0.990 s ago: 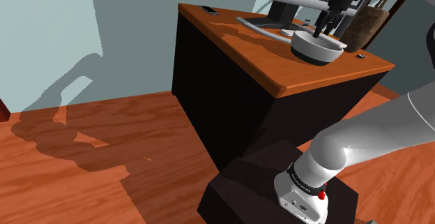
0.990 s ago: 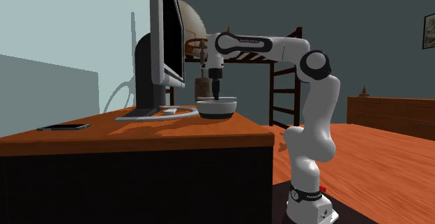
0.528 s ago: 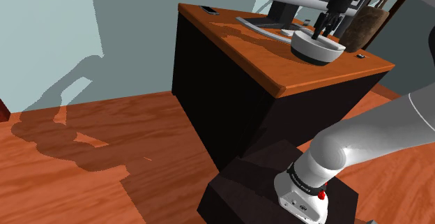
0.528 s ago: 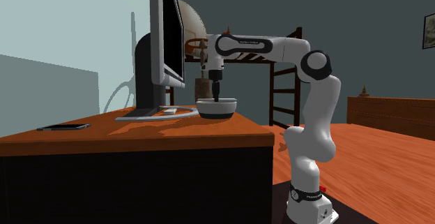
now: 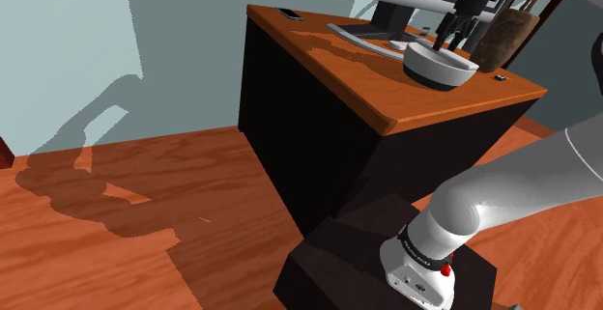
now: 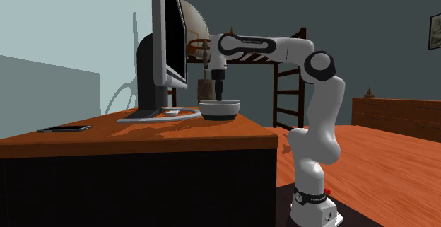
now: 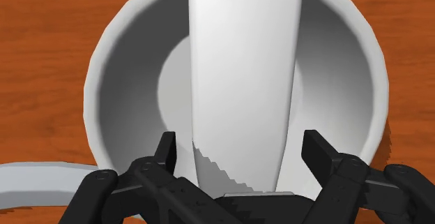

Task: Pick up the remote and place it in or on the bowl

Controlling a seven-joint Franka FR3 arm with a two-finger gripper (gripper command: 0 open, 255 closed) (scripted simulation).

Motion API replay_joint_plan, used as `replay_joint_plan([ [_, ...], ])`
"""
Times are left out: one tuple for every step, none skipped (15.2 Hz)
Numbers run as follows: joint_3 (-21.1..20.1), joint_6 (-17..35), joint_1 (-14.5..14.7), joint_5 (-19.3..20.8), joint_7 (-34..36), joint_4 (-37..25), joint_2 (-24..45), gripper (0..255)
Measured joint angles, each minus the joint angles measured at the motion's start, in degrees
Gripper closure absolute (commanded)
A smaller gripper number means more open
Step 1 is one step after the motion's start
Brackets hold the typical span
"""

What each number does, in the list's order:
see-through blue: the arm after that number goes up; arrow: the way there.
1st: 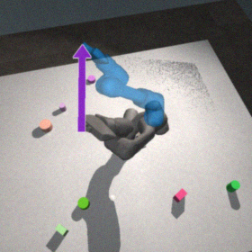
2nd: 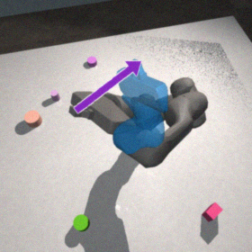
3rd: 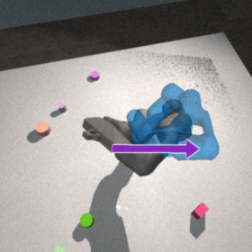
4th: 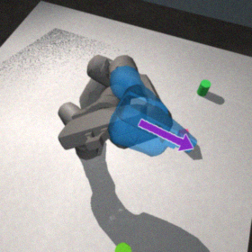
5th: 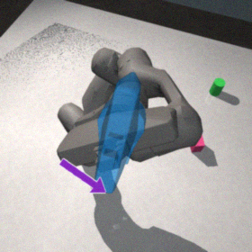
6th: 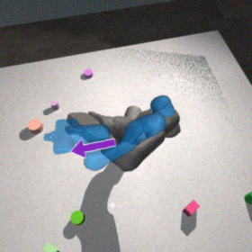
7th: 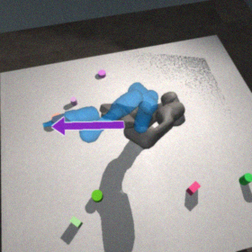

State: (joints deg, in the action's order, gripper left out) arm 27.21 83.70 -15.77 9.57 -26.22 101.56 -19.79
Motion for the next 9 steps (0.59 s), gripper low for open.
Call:
replay_joint_plan([
  [-0.13, -1.36, 0.1, -0.15, -0.02, -1.68, 0.31, 0],
  [0.0, -2.83, 0.17, -0.38, -0.38, -3.81, 1.0, 0],
  [0.27, -4.6, 0.24, -0.7, -0.91, -6.54, 2.01, 0],
  [0.3, -5.5, 0.35, -0.95, -0.99, -8.02, 2.63, 0],
  [0.33, -5.98, 0.38, -1.04, -1.1, -8.72, 2.88, 0],
  [0.32, -6.25, 0.4, -1.07, -1.11, -9.05, 2.96, 0],
  [0.32, -6.38, 0.4, -1.09, -1.13, -9.21, 3.01, 0],
  [0.32, -6.44, 0.41, -1.1, -1.13, -9.29, 3.03, 0],
  [0.32, -6.46, 0.41, -1.11, -1.14, -9.33, 3.05, 0],
])
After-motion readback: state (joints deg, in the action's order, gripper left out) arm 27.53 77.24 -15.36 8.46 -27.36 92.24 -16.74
